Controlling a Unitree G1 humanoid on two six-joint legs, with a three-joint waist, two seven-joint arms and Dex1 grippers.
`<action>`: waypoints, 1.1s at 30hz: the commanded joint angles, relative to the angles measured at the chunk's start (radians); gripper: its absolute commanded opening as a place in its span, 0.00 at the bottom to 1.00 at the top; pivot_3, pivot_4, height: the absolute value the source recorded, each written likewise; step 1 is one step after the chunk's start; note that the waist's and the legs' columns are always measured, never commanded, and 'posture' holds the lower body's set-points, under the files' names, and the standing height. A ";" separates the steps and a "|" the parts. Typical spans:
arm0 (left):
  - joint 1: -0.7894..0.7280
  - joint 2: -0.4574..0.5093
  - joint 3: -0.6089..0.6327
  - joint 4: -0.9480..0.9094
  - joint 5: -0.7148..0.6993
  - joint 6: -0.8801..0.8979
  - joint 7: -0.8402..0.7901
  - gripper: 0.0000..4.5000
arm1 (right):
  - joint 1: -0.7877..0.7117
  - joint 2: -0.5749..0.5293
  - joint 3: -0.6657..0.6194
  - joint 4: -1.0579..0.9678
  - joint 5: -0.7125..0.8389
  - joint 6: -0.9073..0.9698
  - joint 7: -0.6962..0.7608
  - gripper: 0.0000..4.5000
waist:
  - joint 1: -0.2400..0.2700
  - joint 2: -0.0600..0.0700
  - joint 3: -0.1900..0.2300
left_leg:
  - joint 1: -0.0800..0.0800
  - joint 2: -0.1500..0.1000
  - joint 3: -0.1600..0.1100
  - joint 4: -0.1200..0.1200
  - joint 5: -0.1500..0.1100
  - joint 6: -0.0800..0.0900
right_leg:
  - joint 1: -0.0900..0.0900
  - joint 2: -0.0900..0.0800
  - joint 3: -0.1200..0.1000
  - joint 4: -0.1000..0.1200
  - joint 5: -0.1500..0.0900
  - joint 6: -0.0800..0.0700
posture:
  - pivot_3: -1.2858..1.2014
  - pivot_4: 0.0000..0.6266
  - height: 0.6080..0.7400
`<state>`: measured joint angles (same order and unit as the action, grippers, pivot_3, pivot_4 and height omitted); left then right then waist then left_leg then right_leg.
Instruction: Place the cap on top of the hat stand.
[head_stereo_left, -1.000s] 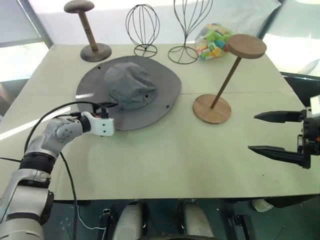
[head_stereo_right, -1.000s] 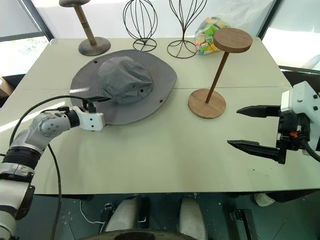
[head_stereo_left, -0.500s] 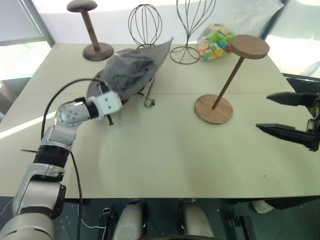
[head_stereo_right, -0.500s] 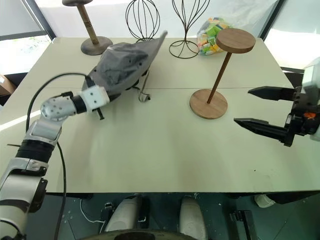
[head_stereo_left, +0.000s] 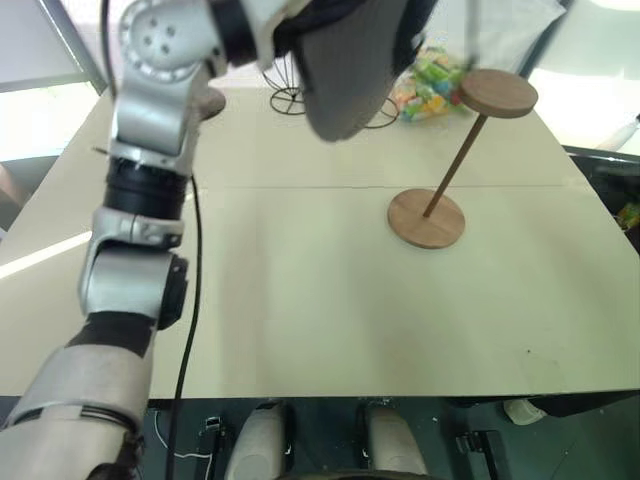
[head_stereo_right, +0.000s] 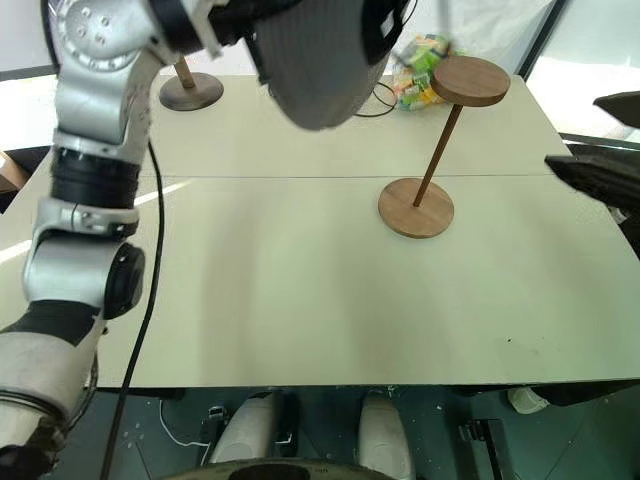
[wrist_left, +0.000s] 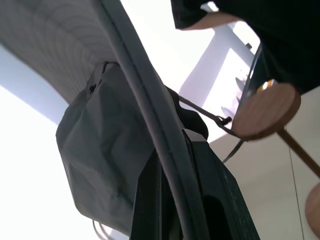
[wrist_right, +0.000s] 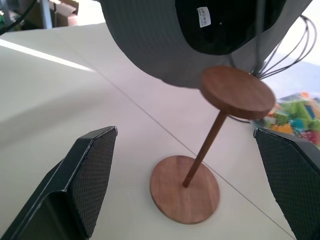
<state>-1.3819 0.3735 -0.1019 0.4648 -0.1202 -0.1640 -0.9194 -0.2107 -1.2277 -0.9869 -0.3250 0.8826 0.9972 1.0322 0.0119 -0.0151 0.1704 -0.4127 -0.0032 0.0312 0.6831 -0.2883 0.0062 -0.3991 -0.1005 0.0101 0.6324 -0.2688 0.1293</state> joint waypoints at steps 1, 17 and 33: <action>-0.045 -0.026 -0.019 0.006 0.022 -0.179 -0.025 0.00 | 0.030 0.004 -0.130 -0.020 -0.007 0.042 -0.010 1.00 | 0.000 0.000 0.000 | 0.000 0.000 0.000 0.000 0.000 0.000 | 0.000 0.000 0.000 0.000 0.000 0.000 | 0.52 0.24 0.99; 0.006 0.068 -0.520 0.328 1.208 -0.876 0.944 0.00 | 0.307 0.121 -0.508 -0.137 0.015 0.201 -0.013 1.00 | 0.002 0.000 0.000 | 0.000 0.001 0.001 0.000 0.000 0.001 | 0.001 0.000 0.002 -0.001 0.000 0.000 | 0.52 0.24 0.99; 0.039 0.059 -0.554 0.429 1.084 -0.931 0.994 0.43 | 0.355 0.105 -0.494 -0.089 0.010 0.156 -0.046 1.00 | 0.002 -0.001 0.000 | 0.000 0.001 0.001 0.000 -0.001 0.001 | 0.000 -0.001 0.002 0.000 0.000 0.000 | 0.52 0.24 0.99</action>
<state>-1.3344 0.4243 -0.6899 0.9034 1.0090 -1.0867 0.0837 0.1531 -1.0992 -1.4710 -0.4236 0.8889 1.1782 0.9932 0.0136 -0.0160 0.1708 -0.4124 -0.0021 0.0320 0.6830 -0.2888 0.0068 -0.3987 -0.1015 0.0122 0.6320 -0.2686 0.1297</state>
